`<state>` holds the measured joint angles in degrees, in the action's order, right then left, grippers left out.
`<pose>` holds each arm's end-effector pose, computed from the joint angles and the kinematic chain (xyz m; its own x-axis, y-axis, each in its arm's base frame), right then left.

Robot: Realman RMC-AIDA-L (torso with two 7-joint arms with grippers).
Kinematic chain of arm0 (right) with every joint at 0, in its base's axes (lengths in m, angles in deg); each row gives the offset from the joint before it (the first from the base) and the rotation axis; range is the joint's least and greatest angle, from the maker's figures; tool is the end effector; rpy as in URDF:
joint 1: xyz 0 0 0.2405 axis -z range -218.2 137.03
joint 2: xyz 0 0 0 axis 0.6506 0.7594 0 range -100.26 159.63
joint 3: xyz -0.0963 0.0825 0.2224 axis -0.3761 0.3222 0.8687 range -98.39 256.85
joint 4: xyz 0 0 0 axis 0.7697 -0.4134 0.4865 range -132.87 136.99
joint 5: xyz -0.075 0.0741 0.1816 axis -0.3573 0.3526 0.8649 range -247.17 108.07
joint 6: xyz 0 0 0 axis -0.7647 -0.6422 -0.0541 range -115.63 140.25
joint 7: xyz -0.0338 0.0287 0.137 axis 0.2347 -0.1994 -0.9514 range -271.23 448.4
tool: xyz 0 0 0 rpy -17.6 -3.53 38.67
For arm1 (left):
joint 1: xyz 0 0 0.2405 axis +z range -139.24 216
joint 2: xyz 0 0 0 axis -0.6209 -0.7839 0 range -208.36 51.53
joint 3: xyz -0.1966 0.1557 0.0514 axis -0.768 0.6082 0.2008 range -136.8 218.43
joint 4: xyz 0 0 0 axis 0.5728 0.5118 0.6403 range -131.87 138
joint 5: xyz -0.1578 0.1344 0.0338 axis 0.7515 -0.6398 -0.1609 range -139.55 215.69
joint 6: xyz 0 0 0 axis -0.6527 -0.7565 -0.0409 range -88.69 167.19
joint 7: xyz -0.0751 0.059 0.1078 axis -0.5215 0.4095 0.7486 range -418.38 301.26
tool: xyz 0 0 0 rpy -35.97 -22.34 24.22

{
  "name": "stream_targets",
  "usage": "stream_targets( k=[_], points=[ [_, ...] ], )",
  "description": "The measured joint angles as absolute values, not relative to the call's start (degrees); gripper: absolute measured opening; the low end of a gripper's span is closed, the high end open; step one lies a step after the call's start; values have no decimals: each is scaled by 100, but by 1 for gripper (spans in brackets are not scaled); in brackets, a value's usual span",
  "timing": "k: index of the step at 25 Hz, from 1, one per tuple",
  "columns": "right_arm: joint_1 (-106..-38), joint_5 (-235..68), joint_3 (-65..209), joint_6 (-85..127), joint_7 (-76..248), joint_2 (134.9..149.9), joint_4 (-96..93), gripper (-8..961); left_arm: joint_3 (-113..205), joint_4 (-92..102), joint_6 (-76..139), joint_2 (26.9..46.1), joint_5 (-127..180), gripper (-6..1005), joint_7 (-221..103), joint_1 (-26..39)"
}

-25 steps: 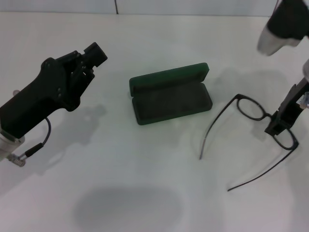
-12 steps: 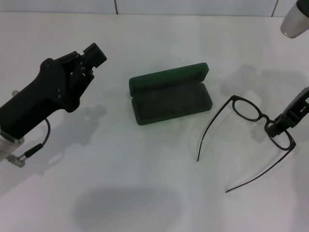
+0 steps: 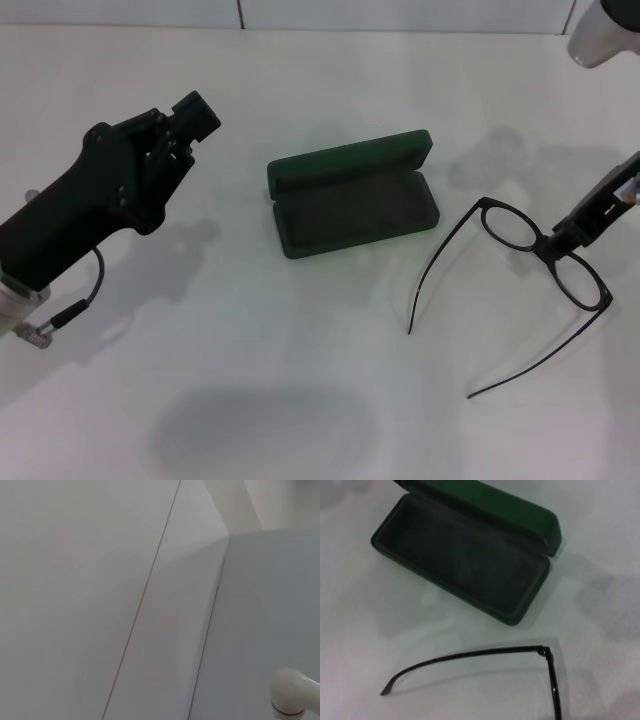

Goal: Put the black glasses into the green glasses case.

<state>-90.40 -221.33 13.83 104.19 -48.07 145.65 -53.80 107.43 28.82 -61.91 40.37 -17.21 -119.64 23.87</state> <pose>0.1801 0.3963 0.0134 0.7087 -0.6461 0.2834 -0.5504 -0.7576 -0.3508 -0.2587 0.2583 0.0143 0.3224 0.0541 0.9451 0.5091 -0.8516 -0.1250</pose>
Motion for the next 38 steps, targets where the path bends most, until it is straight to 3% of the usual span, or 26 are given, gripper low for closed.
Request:
stream_targets(
  k=[13,18,24,32,38],
  points=[
    [-9157,-22002,1092,9979,-4879,14573,-4971,396,10743,2872,-6159,4024,-1721,53,-11964,2364],
    [-9156,-22002,1090,10010,-4948,14572,-4971,290,10743,2872,-6149,4023,-1721,52,-11964,2377],
    [-9139,-22002,1092,10053,-4967,14570,-4971,284,10743,2858,-6146,4023,-1721,52,-11962,2372],
    [-9097,-22001,1095,10036,-4888,14561,-4992,114,10743,2686,-6146,4014,-1709,51,-11883,2326],
    [-8794,-21594,1119,10115,-4672,14534,-5431,82,10743,2669,-6148,4014,-1690,51,-11877,2326]
  ],
)
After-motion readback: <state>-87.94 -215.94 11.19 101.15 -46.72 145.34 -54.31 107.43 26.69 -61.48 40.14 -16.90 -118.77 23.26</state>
